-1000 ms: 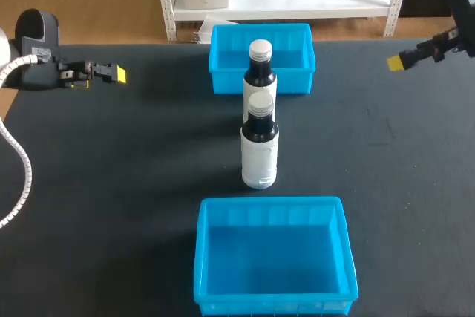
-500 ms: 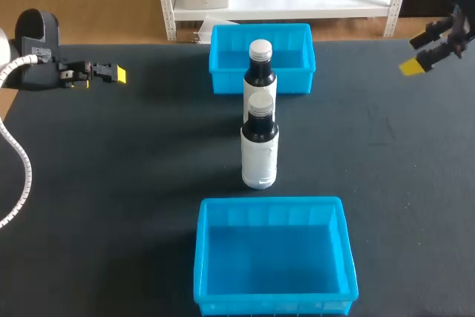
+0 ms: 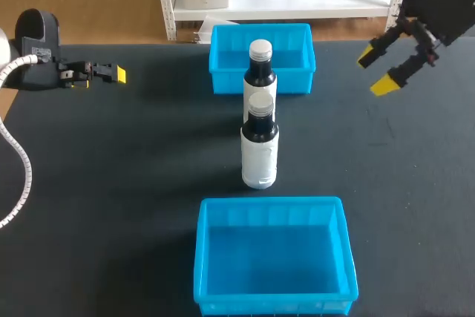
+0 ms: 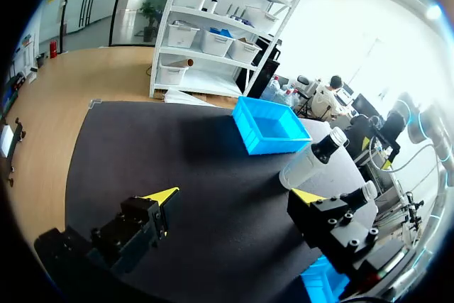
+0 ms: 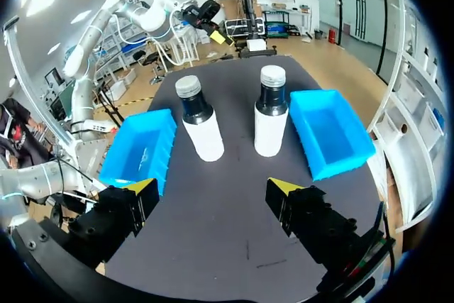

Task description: Pick up the bottle, and place it in the far bin if it is heavy, or in the near bin if it is light.

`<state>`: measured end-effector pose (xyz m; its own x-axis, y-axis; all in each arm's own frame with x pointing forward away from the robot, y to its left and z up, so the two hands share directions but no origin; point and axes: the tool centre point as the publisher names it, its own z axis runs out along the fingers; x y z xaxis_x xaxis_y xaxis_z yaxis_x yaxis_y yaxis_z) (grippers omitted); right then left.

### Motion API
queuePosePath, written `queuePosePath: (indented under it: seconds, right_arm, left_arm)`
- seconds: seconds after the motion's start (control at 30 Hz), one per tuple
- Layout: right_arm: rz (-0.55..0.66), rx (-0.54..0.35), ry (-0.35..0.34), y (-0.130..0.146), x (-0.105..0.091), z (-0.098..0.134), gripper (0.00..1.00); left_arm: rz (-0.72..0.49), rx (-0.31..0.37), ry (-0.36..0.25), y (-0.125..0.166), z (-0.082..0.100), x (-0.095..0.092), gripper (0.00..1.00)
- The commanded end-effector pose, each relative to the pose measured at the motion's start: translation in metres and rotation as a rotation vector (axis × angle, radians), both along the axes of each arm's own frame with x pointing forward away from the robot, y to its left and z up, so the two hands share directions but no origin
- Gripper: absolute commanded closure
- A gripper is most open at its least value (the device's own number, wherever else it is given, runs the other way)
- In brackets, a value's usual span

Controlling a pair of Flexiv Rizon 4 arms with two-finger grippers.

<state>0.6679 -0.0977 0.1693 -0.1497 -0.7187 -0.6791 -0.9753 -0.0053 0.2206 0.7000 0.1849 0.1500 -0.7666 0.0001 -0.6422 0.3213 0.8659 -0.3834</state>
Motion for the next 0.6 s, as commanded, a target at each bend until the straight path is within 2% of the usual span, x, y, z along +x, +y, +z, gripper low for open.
queuePosePath:
  seconds: [0.03,0.27,0.4,0.6]
  right_arm:
    - [-0.046,0.009,-0.045,0.017,-0.013,-0.005,0.0]
    - [-0.097,0.028,-0.1,0.049,-0.025,-0.011,0.0]
    - [-0.117,0.004,-0.145,0.061,-0.029,-0.018,0.0]
    - [-0.114,-0.008,-0.154,0.083,-0.027,-0.034,0.0]
  left_arm:
    - [0.0,0.0,0.0,0.0,0.0,0.0,0.0]
    - [0.0,0.0,0.0,0.0,0.0,0.0,0.0]
    - [0.0,0.0,0.0,0.0,0.0,0.0,0.0]
    - [0.0,0.0,0.0,0.0,0.0,0.0,0.0]
